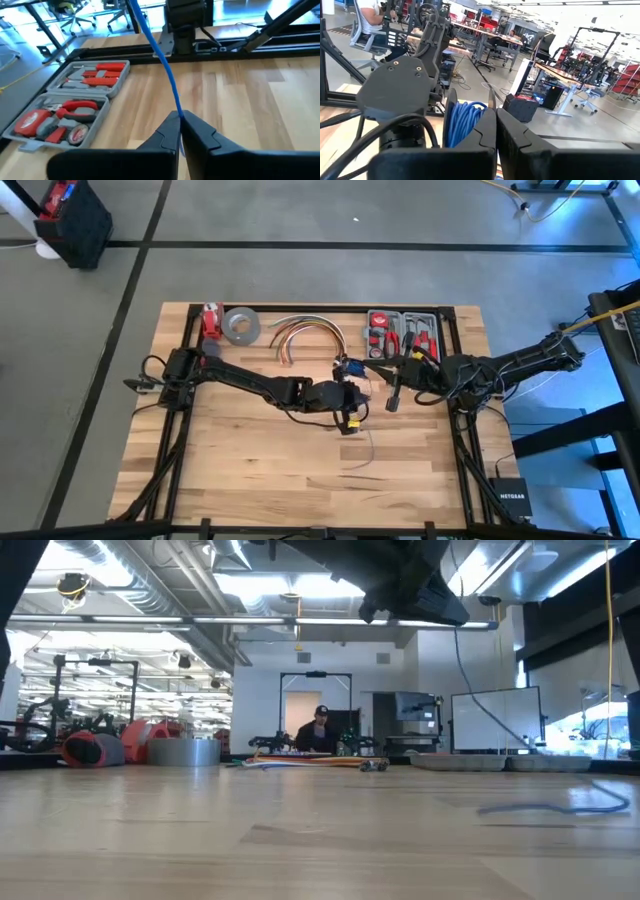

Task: Coil cords
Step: Coil the blue wire on the black spool

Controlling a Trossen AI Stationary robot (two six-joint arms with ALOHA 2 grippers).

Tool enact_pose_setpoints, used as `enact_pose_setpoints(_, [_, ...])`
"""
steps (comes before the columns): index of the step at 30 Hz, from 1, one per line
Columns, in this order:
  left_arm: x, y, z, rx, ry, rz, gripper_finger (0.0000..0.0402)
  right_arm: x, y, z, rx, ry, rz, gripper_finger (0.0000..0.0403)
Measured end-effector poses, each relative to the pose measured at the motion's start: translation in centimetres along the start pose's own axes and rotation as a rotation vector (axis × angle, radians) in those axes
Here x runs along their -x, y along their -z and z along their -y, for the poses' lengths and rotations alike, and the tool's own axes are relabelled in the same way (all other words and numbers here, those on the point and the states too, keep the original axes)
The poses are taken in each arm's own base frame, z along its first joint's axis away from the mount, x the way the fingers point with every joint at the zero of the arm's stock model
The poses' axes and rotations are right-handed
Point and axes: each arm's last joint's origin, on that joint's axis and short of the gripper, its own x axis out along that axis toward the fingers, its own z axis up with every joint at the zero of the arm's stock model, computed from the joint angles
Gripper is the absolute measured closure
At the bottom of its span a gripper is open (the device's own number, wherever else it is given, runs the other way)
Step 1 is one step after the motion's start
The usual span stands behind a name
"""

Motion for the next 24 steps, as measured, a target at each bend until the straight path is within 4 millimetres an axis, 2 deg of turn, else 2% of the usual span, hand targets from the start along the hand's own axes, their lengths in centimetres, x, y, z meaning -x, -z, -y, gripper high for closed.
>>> enact_pose_setpoints(6, [0.6, 0.9, -0.5, -0.096, -0.132, -0.136, 0.0399, 0.0, 0.1, -0.2, -0.006, -0.048, 0.001, 0.0400])
enact_pose_setpoints(10, [2.7, 1.4, -1.2, -0.169, -0.245, -0.303, 0.0400, 0.0, 0.5, -0.5, -0.026, -0.108, -0.025, 0.0400])
enact_pose_setpoints(13, [5.0, 1.1, -1.6, -0.199, -0.265, -0.395, 0.0400, 0.0, 0.9, -0.5, -0.013, -0.113, -0.068, 0.0400])
enact_pose_setpoints(20, [11.7, -2.5, -2.5, -0.149, -0.240, -0.348, 0.0401, -0.4, 2.3, -1.2, 0.042, -0.150, -0.175, 0.0401])
enact_pose_setpoints(24, [14.1, -4.1, -3.7, -0.089, -0.238, -0.278, 0.0401, -1.2, 3.2, -2.0, 0.073, -0.161, -0.223, 0.0401])
